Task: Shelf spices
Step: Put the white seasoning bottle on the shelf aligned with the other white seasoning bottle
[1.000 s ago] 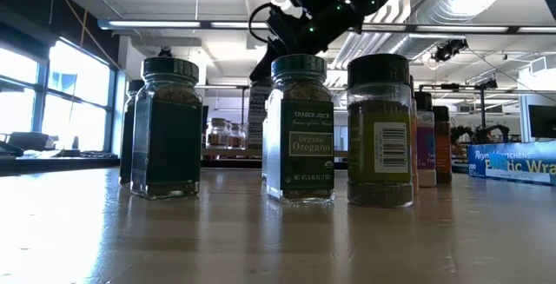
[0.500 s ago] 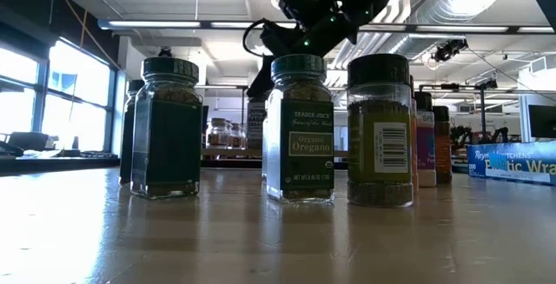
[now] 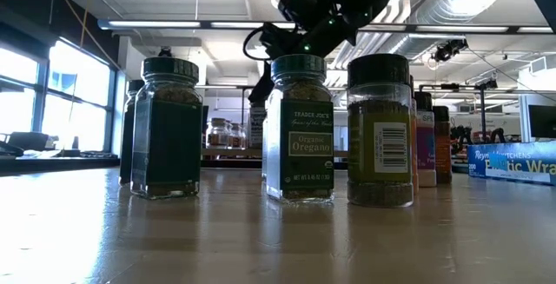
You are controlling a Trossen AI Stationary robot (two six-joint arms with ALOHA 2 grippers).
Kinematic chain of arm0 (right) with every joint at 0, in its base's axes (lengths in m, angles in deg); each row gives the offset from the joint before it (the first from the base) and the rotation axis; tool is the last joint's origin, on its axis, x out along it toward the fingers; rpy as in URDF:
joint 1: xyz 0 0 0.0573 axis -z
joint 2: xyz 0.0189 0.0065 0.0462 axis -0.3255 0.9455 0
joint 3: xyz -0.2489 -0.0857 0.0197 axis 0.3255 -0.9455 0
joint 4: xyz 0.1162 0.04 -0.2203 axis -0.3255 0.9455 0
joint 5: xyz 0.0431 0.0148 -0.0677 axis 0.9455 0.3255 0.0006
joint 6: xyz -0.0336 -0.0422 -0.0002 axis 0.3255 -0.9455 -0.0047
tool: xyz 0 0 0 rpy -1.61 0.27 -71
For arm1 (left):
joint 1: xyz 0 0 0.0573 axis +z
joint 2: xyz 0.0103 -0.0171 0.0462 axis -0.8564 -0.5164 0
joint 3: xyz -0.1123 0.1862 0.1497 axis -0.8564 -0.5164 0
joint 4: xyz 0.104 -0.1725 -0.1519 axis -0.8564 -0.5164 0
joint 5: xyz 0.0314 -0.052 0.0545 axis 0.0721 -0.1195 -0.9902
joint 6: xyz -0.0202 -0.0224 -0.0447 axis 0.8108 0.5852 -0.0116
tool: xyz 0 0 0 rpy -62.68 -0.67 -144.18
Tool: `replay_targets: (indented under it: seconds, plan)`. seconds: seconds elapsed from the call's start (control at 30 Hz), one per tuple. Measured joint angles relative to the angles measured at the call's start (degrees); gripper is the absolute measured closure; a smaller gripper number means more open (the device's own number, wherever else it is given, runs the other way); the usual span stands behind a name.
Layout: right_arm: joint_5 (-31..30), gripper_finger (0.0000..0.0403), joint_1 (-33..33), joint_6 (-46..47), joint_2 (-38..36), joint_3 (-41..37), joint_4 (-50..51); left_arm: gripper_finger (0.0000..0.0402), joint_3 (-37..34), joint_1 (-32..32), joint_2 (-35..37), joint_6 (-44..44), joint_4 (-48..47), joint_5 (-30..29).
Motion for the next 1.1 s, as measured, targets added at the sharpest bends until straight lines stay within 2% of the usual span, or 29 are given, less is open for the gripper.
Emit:
replay_targets:
  seconds: [0.23,0.5,0.77,1.0,1.1]
  plan:
    - [0.1,0.0185,0.0,-4.9,0.0,0.0,0.0,0.0167,0.0,0.0,0.0,0.0,0.0,0.0]
    - [2.0,0.0184,0.5,-6.2,0.0,0.0,0.0,0.0167,0.0,0.0,0.0,0.0,0.0,0.0]
    - [2.0,0.0156,0.5,-7.7,0.3,0.0,-0.8,0.0167,0.0,0.0,0.0,0.1,0.0,0.0]
    - [1.7,0.0139,0.5,-9.7,0.7,0.1,-5.9,0.0167,0.0,0.0,0.0,0.6,0.0,0.0]
    - [-1.1,0.0139,0.5,-10.7,0.7,0.1,-8.4,0.0167,0.0,0.0,0.0,1.0,0.0,0.0]
